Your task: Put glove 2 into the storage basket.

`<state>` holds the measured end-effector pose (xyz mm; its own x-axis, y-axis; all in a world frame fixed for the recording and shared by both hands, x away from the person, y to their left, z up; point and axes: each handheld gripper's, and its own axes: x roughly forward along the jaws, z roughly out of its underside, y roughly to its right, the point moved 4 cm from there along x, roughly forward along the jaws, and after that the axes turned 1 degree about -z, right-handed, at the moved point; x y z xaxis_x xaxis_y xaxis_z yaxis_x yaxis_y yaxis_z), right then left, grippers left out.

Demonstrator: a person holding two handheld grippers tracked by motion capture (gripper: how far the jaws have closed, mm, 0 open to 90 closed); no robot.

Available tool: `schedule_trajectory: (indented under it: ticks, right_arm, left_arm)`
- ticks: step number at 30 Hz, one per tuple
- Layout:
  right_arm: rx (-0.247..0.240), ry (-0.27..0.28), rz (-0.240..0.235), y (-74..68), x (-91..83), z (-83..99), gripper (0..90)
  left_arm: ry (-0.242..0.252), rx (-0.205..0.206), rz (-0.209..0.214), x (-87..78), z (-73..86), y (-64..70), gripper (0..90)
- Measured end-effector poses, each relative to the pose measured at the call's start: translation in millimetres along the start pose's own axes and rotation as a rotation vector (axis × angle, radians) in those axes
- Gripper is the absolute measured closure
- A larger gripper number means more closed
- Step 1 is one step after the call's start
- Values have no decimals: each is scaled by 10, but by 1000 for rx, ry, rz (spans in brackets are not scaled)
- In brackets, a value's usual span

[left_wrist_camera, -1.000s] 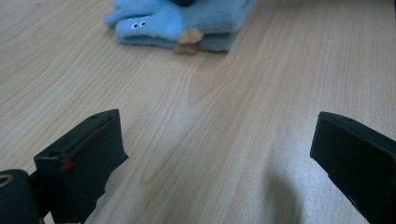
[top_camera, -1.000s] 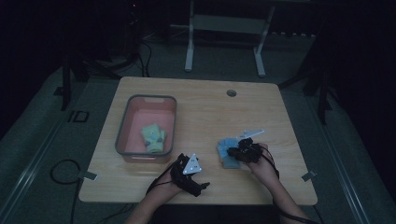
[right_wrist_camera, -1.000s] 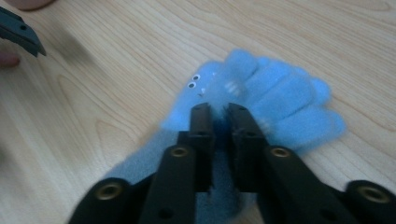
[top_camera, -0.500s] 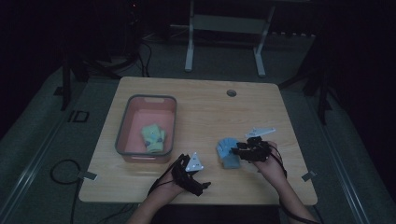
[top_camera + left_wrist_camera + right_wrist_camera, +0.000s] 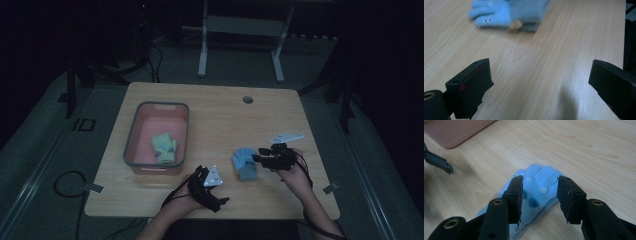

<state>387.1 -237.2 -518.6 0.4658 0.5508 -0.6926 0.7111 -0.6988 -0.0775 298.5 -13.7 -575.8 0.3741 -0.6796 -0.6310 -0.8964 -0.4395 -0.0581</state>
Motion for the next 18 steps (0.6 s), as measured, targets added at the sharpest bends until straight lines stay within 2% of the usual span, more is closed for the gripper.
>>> schedule_trajectory:
  ticks: [5, 9, 11, 15, 18]
  right_arm:
    - [6, 27, -3, 54, -48, -83, 563]
    - [11, 34, -14, 87, -36, -151, 537]
    - [9, 31, -19, 91, -17, -173, 528]
    - [22, 21, -40, 118, 45, -166, 524]
    - [36, 6, -52, 143, 94, -125, 512]
  left_arm:
    - [27, 44, 4, 28, -107, 11, 78]
    - [67, 43, 28, 73, -215, 8, 129]
    - [68, 37, 43, 107, -261, -8, 137]
    - [72, 70, 39, 165, -362, -5, 148]
    - [74, 114, 39, 219, -449, 6, 150]
